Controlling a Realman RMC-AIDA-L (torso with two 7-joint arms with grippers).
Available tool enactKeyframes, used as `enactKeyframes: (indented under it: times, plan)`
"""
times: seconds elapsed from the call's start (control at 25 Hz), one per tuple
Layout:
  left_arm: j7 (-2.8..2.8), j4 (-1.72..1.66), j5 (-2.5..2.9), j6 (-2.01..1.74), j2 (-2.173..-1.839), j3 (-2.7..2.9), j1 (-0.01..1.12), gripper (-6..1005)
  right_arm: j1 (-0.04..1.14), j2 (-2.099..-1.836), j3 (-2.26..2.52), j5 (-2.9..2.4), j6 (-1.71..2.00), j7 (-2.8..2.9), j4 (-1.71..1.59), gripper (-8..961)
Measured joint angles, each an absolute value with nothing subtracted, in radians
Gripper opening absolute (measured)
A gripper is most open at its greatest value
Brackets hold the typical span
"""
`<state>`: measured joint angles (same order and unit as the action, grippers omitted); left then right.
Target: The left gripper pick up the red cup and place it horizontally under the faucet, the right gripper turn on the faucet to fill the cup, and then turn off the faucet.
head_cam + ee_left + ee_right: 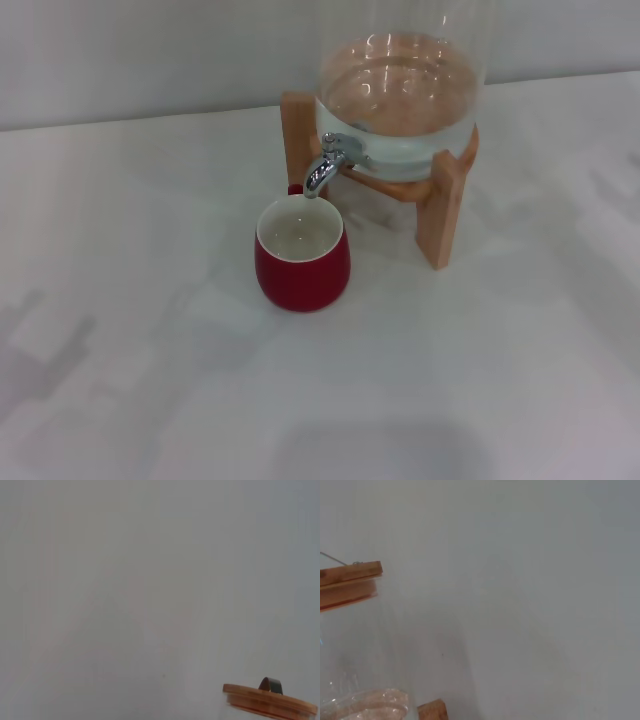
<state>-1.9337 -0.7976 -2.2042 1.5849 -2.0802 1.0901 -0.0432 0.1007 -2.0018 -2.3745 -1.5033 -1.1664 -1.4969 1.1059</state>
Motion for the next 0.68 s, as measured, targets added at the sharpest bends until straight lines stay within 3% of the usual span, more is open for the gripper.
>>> enactKeyframes:
  times: [0.68]
  plan:
    - [-1.912, -0.793, -2.213, 1.574, -2.079, 1.066, -0.011, 879, 0.105, -2.002, -2.387, -1.502, -1.163, -1.513, 1.097, 723]
